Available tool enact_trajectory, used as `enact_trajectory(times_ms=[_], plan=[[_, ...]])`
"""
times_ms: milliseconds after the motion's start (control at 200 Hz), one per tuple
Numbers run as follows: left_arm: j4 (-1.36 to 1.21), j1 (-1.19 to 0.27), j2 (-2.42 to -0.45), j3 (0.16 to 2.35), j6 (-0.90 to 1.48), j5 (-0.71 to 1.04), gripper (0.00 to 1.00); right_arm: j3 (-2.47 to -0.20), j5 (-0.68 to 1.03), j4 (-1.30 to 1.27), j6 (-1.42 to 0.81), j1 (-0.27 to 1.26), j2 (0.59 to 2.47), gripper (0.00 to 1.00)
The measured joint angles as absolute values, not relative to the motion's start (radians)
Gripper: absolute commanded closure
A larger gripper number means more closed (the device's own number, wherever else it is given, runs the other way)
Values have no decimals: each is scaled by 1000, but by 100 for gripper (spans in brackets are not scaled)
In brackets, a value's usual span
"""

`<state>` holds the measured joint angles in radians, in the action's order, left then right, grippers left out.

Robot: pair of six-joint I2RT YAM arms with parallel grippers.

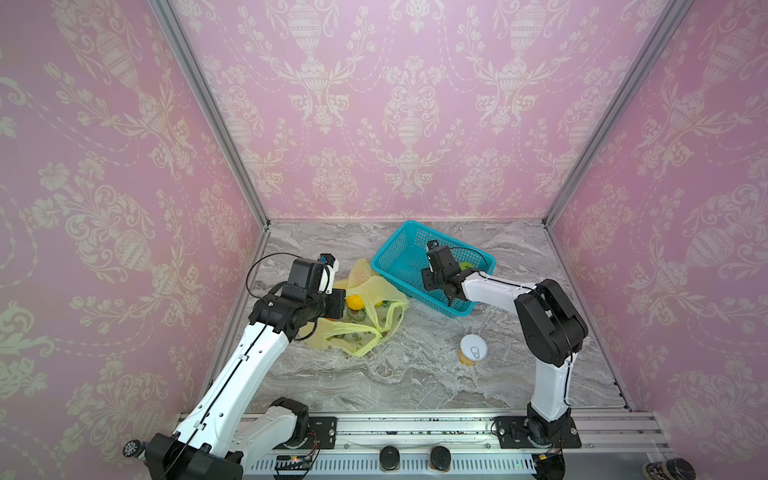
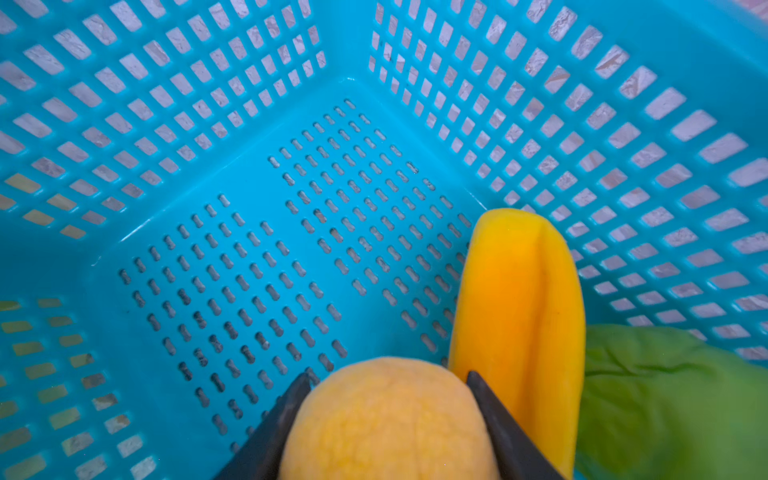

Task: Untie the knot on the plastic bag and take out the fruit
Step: 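Lower the fruit into the teal basket and open the right gripper, then move the right gripper back into the yellow bag's opening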

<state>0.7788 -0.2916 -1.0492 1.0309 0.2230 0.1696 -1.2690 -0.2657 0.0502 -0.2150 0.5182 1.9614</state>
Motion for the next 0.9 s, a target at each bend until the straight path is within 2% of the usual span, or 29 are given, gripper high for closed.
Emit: enact_trajectory(times_ms=[220, 475, 686, 896], plan=[[779, -292, -1049, 1031, 223, 170, 100, -1251, -269, 45, -213, 518, 1965, 26], [779, -292, -1049, 1031, 223, 170, 100, -1085, -262, -25, -215, 517, 1827, 21], [779, -292, -1049, 1031, 223, 170, 100, -934, -246, -89, -215, 517, 1621, 24], [779, -292, -1056, 1031, 223, 170, 100, -699, -142, -252, -226, 528, 1314, 37]])
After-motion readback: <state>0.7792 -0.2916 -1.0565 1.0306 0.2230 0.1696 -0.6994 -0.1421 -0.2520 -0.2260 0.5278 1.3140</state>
